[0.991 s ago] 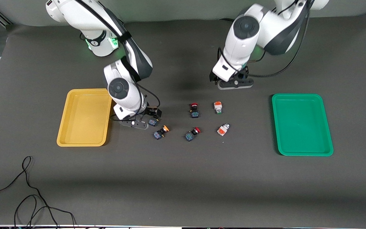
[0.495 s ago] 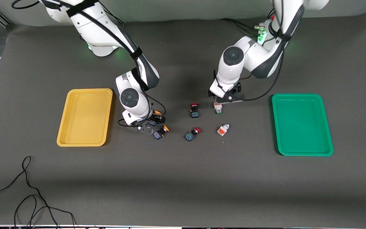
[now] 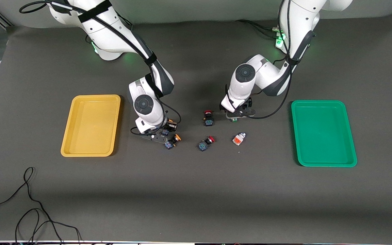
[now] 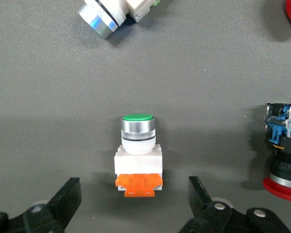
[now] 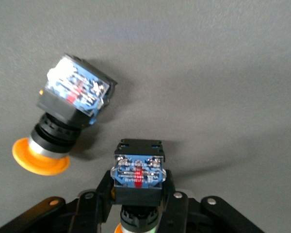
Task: Place green and yellow buttons in trays
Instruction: 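Carry the yellow button to the yellow tray while the left gripper carries the green button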
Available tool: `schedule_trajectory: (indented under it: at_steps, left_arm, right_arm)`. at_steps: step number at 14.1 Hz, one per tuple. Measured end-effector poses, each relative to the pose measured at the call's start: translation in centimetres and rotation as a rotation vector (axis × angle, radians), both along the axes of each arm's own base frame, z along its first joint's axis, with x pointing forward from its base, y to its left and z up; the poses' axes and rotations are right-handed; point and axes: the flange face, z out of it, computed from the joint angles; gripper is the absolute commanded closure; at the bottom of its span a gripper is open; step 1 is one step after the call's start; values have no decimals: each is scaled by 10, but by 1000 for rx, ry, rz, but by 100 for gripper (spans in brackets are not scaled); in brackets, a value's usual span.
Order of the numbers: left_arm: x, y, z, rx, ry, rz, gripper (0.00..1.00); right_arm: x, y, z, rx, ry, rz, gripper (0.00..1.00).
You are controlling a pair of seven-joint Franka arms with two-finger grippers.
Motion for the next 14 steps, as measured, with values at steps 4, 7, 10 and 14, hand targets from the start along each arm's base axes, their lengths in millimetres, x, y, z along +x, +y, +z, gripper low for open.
schedule_trajectory:
  at_steps: [4, 7, 10, 14]
  left_arm:
    - [9, -4, -7, -5, 4, 7, 73]
    - [13, -3, -7, -5, 2, 13, 78]
    - [34, 4, 9, -6, -14, 44, 78]
    - [99, 32, 116, 40, 59, 99, 78]
  right_arm:
    - [27, -36, 74, -26, 92, -1, 100]
    - [55, -109, 185, 4, 174, 99, 100]
    - [62, -185, 253, 71, 189, 146, 100]
    - [57, -266, 239, 102, 234, 197, 100]
